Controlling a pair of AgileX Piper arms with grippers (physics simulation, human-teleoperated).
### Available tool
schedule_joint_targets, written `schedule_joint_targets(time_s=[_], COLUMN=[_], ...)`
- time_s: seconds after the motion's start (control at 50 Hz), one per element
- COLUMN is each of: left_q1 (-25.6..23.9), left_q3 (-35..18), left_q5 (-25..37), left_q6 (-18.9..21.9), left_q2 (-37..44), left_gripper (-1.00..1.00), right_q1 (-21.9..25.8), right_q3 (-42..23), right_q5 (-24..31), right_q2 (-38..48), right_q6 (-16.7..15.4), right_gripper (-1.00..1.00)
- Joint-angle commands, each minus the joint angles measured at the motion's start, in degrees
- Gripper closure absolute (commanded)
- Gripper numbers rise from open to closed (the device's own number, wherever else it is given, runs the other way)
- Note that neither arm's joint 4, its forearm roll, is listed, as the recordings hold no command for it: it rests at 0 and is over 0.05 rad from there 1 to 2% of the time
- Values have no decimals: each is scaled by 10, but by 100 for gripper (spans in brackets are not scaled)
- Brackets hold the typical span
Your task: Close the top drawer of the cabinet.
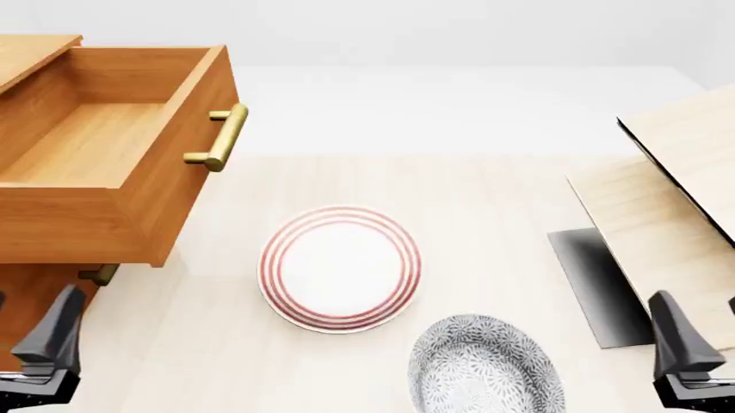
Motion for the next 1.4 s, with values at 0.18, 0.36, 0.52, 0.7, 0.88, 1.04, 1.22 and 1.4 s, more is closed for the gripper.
schedule_joint_targets(time_s=[0.18, 0.36, 0.52, 0.7, 0.88, 1.04, 1.22, 1.4], left_q1=[7, 0, -7, -18, -39, -60, -86, -130], left_q3=[-21, -54, -98, -175, -212, -264, -282, -306], left_q5=[20, 23, 33, 52, 71, 89, 99, 107], left_q6=[5, -8, -9, -6, -3, 9, 30, 62], left_q2=[-16, -17, -17, -17, -17, -17, -17, -17], left_gripper=[-100, -100, -100, -100, -100, -100, -100, -100], right_q1=[8, 8, 8, 8, 8, 8, 8, 8], right_q3=[-3, -3, -3, -3, -3, -3, -3, -4], right_q5=[-2, -3, -3, -3, -3, -3, -3, -5], right_q2=[2, 2, 2, 2, 2, 2, 2, 5], right_q6=[-11, -11, -11, -11, -11, -11, -11, -11], right_gripper=[-100, -100, -100, -100, -100, -100, -100, -100])
